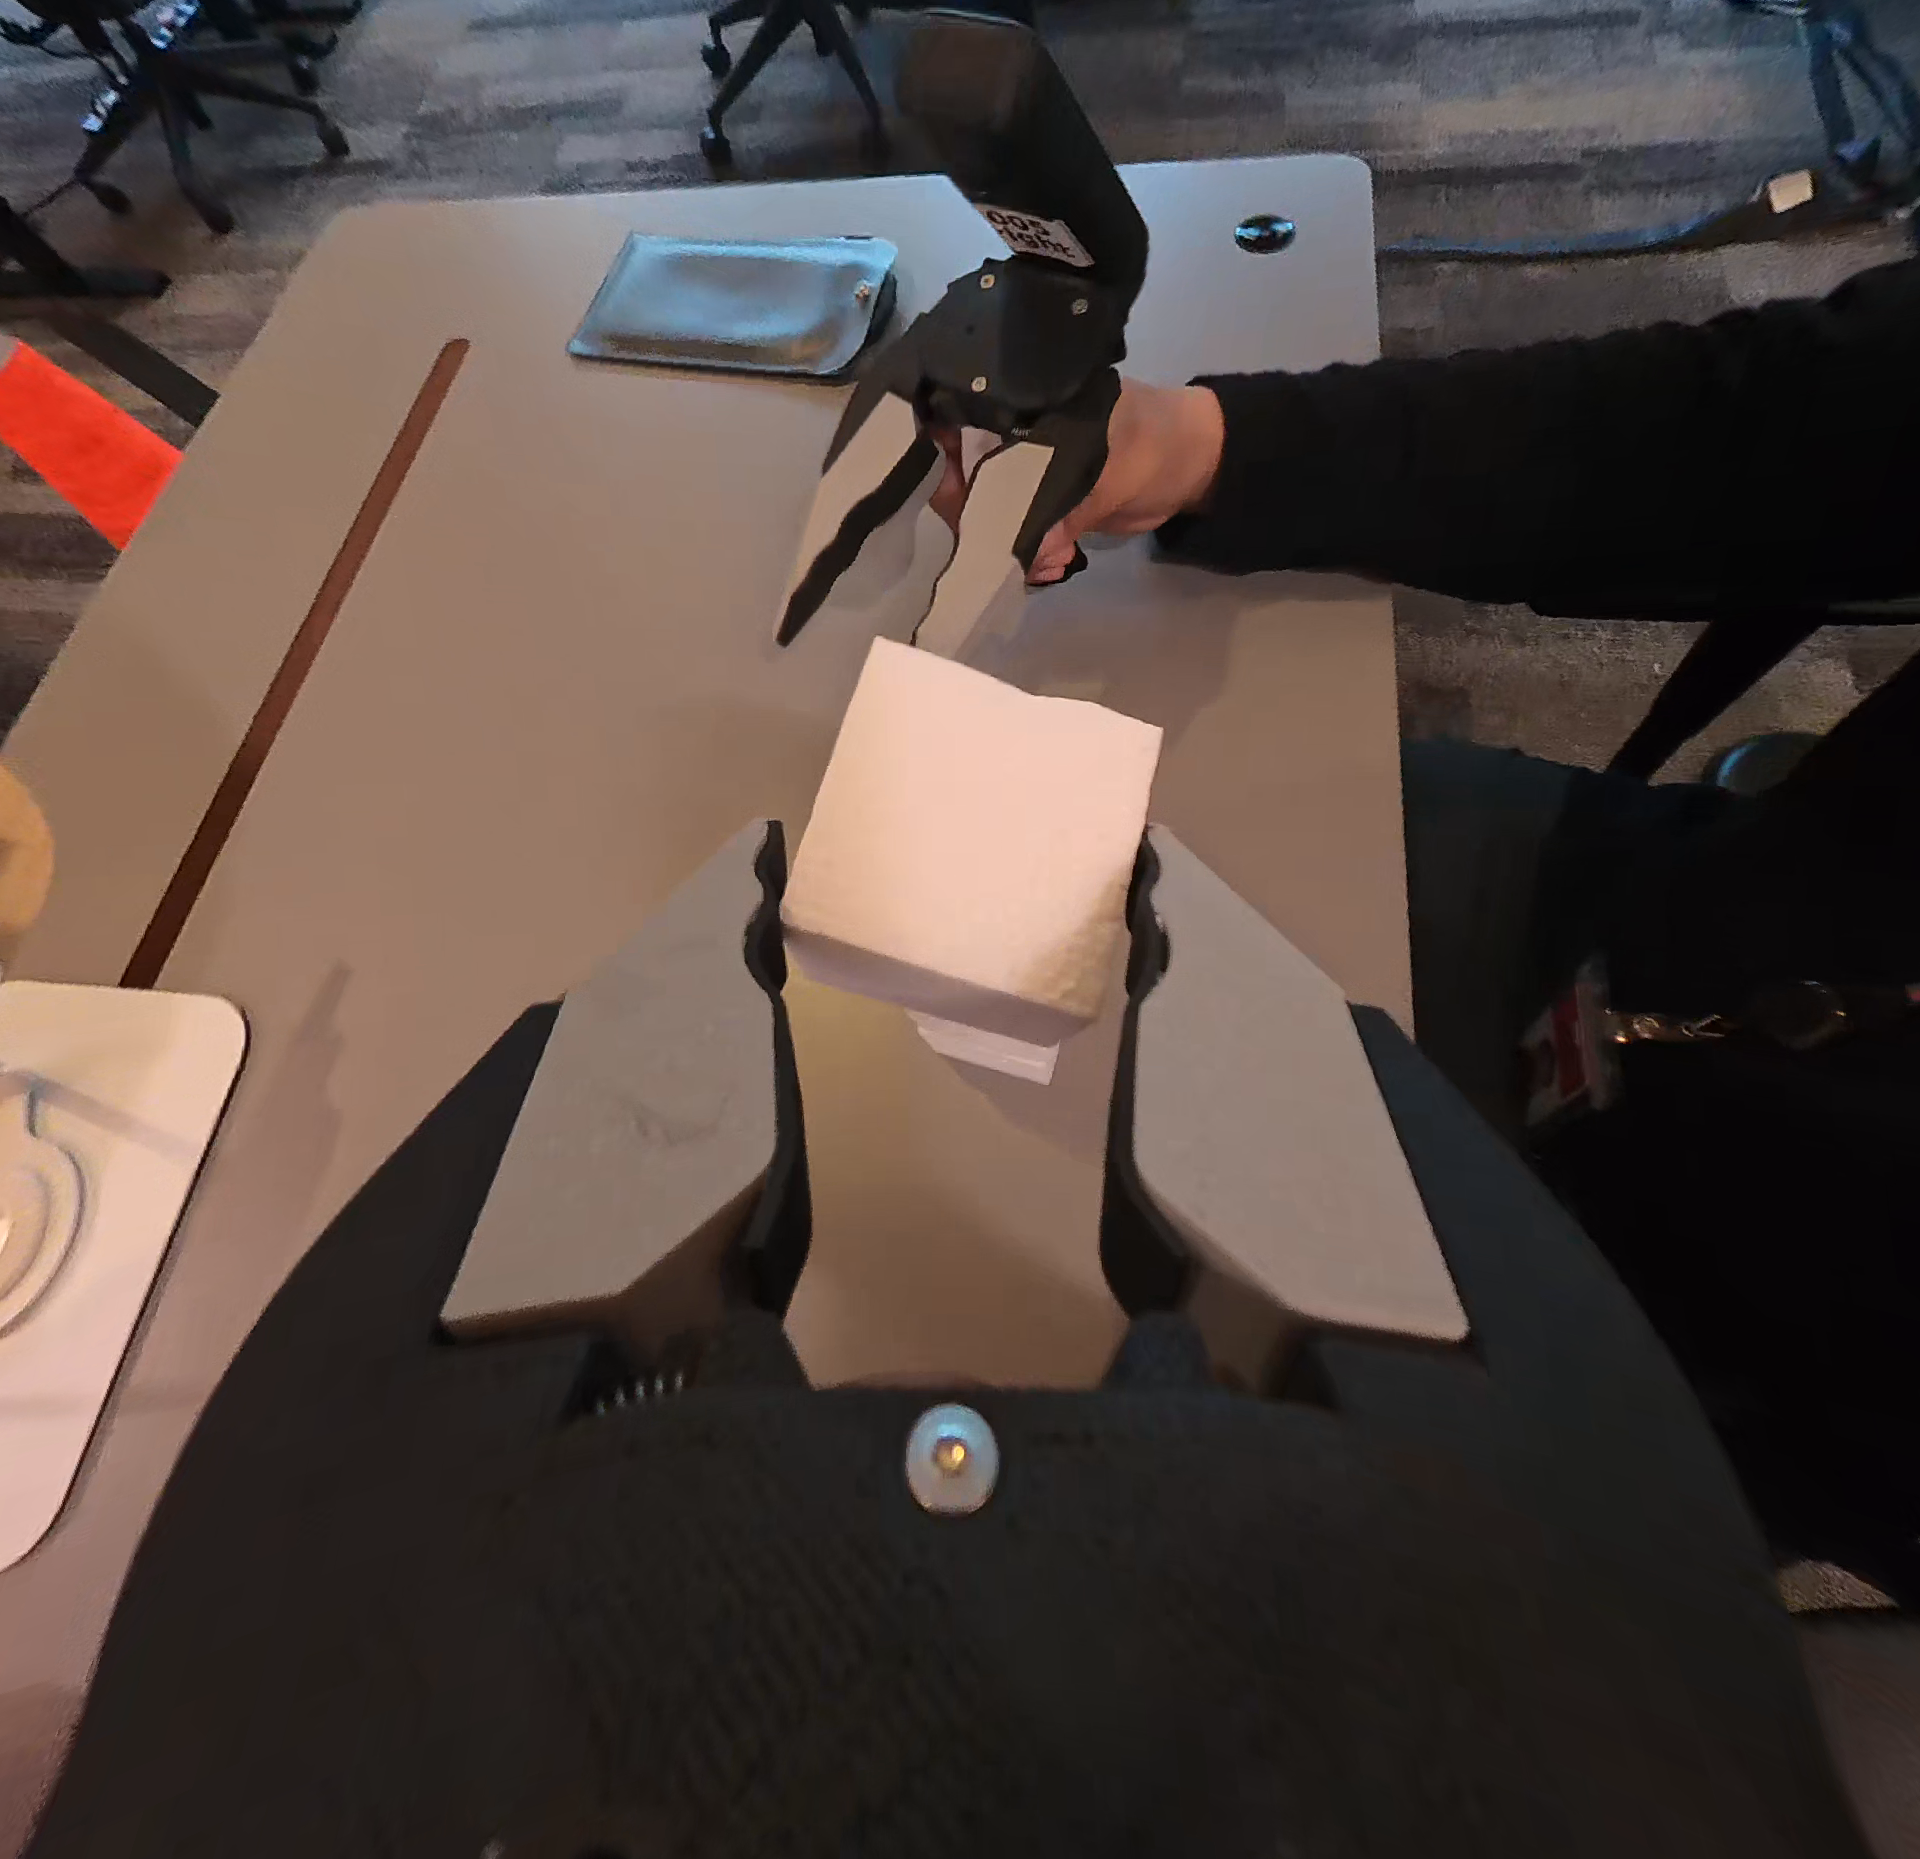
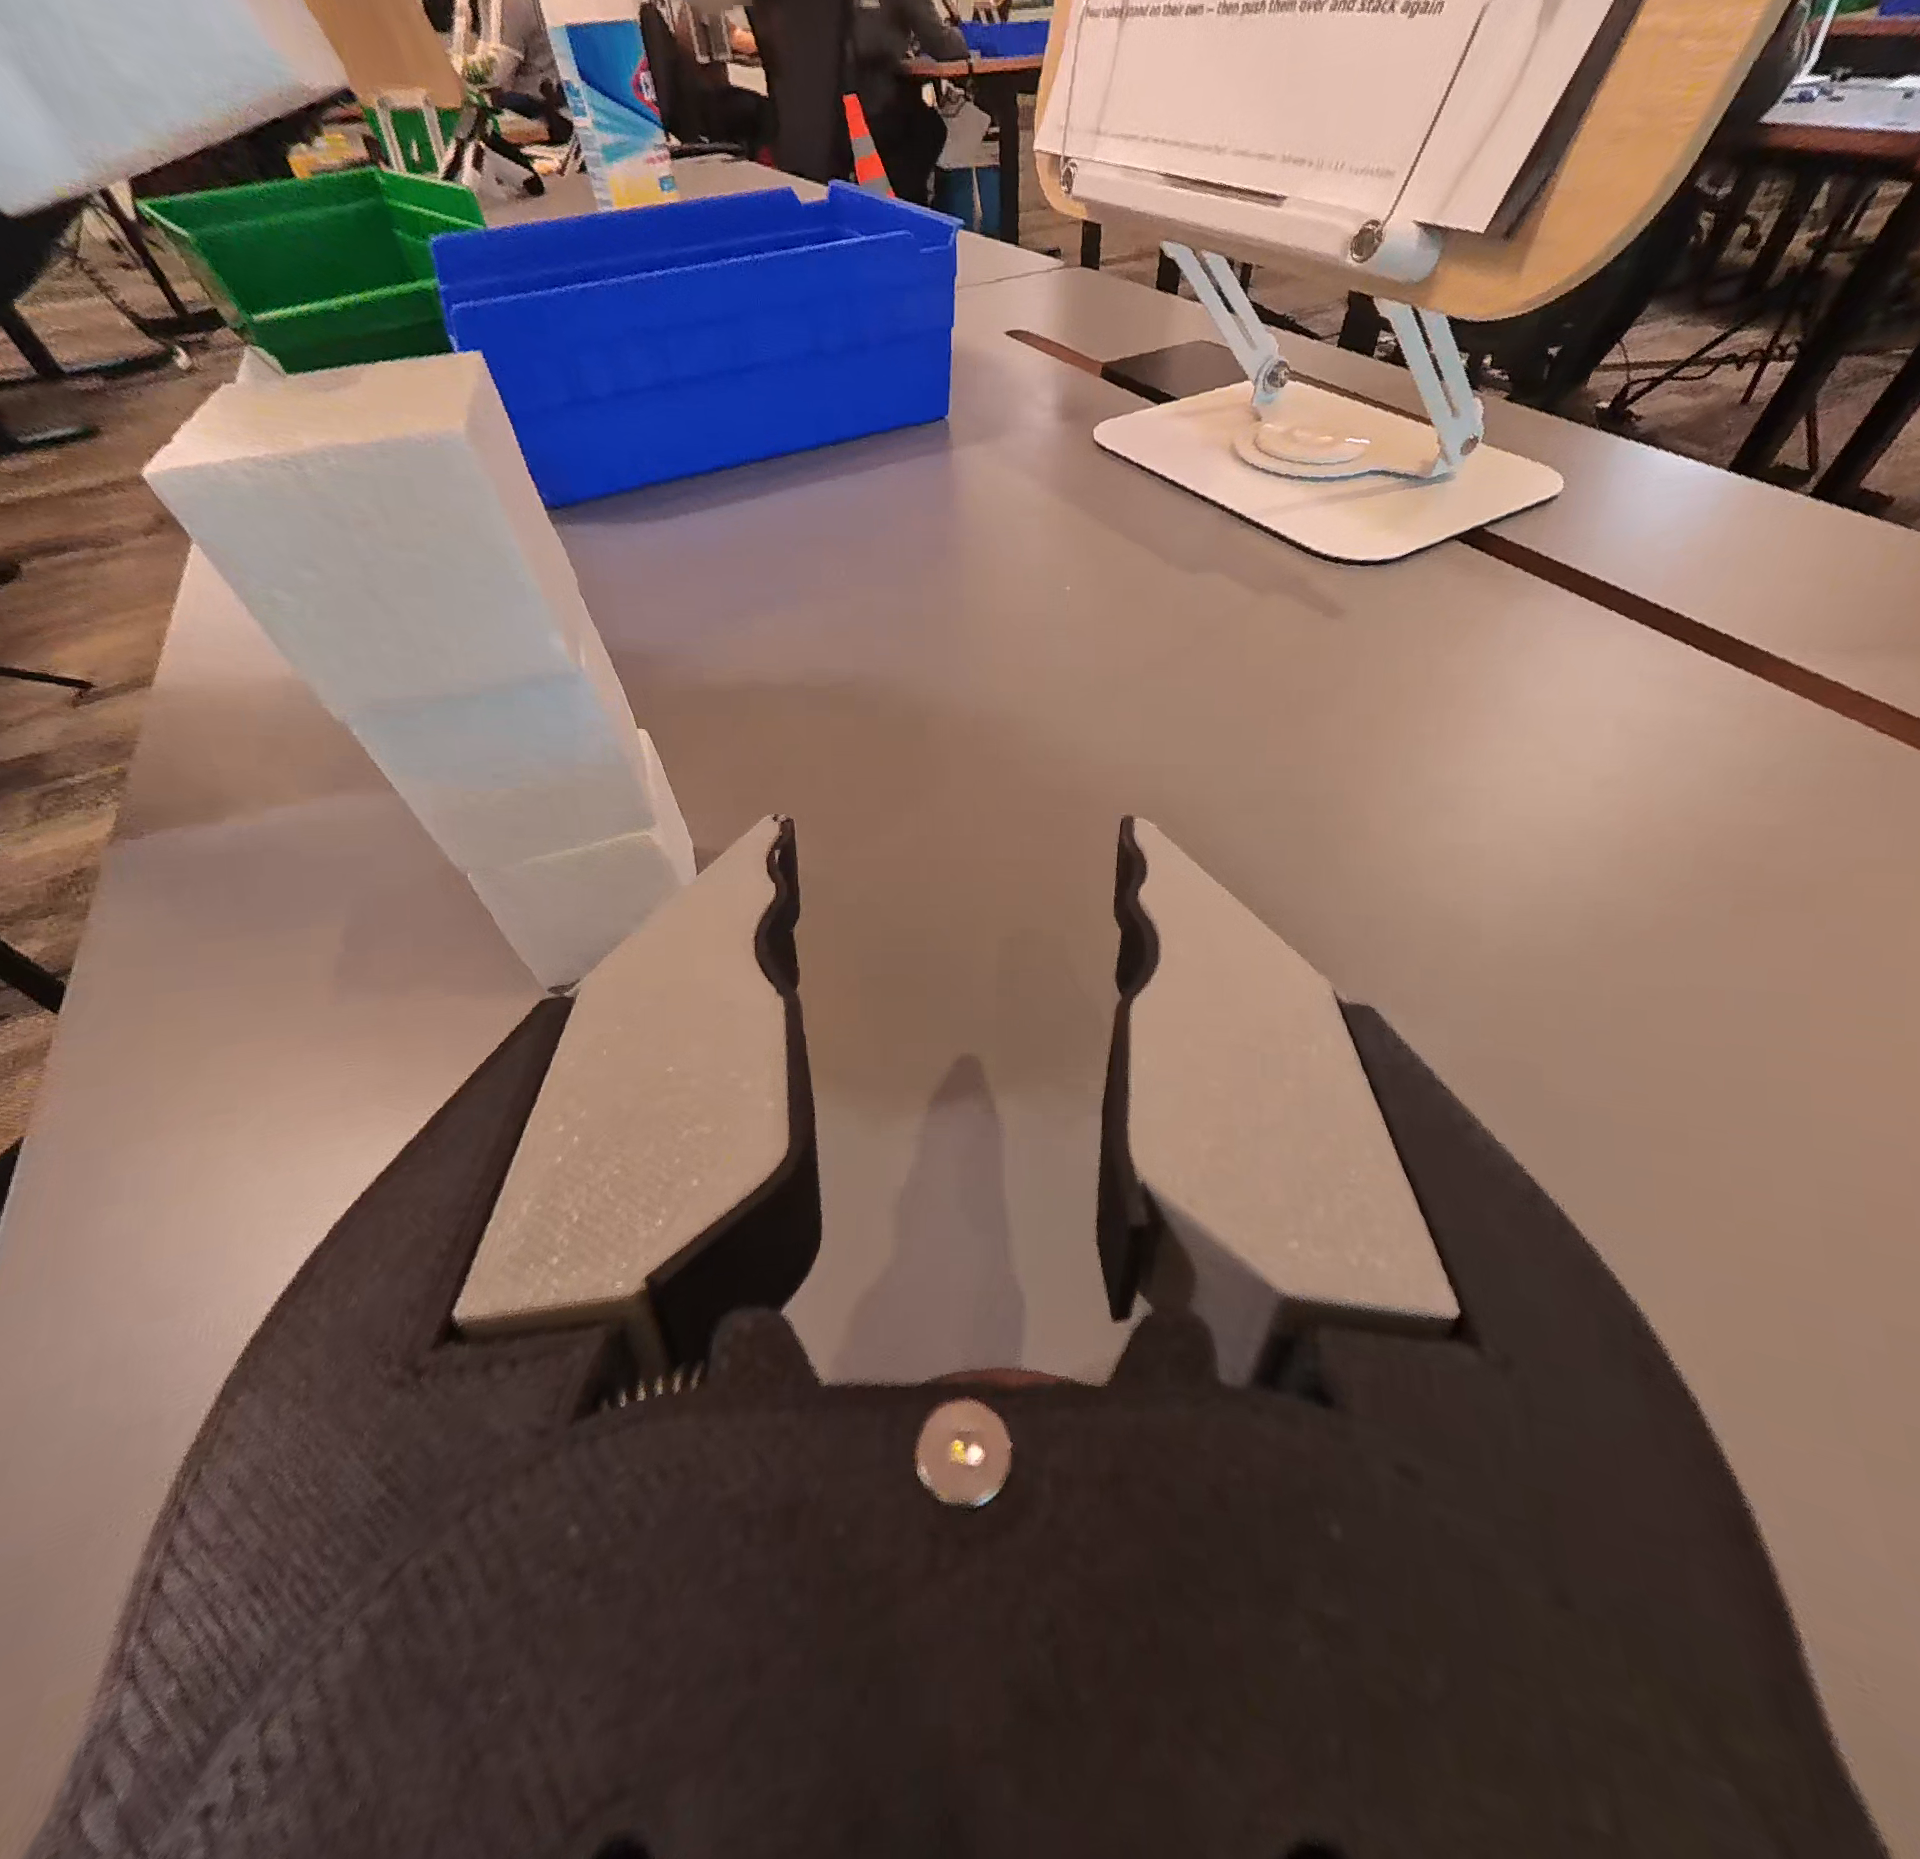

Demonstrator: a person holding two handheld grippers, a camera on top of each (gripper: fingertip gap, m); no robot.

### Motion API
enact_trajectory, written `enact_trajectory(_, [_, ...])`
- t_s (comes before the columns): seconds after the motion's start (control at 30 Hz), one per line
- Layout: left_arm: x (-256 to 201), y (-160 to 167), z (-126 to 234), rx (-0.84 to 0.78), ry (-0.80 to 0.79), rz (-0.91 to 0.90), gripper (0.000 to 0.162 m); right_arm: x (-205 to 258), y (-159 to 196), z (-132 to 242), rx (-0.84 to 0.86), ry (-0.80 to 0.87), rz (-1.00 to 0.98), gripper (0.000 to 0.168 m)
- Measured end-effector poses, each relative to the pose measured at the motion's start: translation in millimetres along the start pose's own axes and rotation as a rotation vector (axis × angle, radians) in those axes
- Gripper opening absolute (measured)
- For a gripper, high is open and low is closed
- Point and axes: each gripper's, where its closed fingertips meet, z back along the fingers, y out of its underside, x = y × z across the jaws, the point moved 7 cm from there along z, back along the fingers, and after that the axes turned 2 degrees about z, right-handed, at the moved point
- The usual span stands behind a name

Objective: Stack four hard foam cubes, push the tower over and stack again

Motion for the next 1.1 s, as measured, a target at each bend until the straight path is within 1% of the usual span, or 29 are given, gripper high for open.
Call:
enact_trajectory(0.23, [-2.1, -5.7, -28.9, 0.081, 0.057, -0.005, 0.065, 4.4, -4.0, 1.5, -0.016, -0.012, 0.012, 0.058])
enact_trajectory(0.43, [-3.6, 0.1, -39.0, 0.135, 0.062, 0.0, 0.065, 7.0, -6.8, 2.8, -0.028, -0.026, 0.015, 0.058])
enact_trajectory(0.57, [-4.5, 3.7, -41.8, 0.14, 0.067, 0.013, 0.065, 7.9, -7.0, 3.1, -0.031, -0.032, 0.013, 0.058])
enact_trajectory(0.67, [-4.6, 4.3, -40.4, 0.135, 0.051, 0.021, 0.082, 8.6, -6.8, 3.5, -0.03, -0.039, 0.014, 0.059])
enact_trajectory(0.83, [-3.6, 4.0, -22.6, 0.067, 0.004, 0.038, 0.092, 11.8, -10.2, 8.0, -0.056, -0.042, 0.03, 0.058])
enact_trajectory(0.9, [-3.3, 10.0, -9.9, 0.022, -0.025, 0.055, 0.093, 16.9, -14.9, 12.7, -0.093, -0.053, 0.044, 0.051])
enact_trajectory(0.97, [-0.5, 23.7, 3.9, -0.017, -0.074, 0.086, 0.094, 25.8, -20.2, 19.4, -0.144, -0.08, 0.066, 0.033])
enact_trajectory(1.03, [3.0, 44.3, 17.0, -0.052, -0.121, 0.137, 0.094, 37.8, -23.4, 26.6, -0.181, -0.109, 0.096, 0.009])
enact_trajectory(1.07, [5.1, 57.0, 22.7, -0.067, -0.145, 0.172, 0.093, 45.2, -24.1, 29.9, -0.187, -0.126, 0.111, 0.0])
enact_trajectory(1.1, [7.7, 71.5, 27.2, -0.076, -0.173, 0.216, 0.089, 53.5, -25.0, 32.3, -0.183, -0.141, 0.123, 0.0])
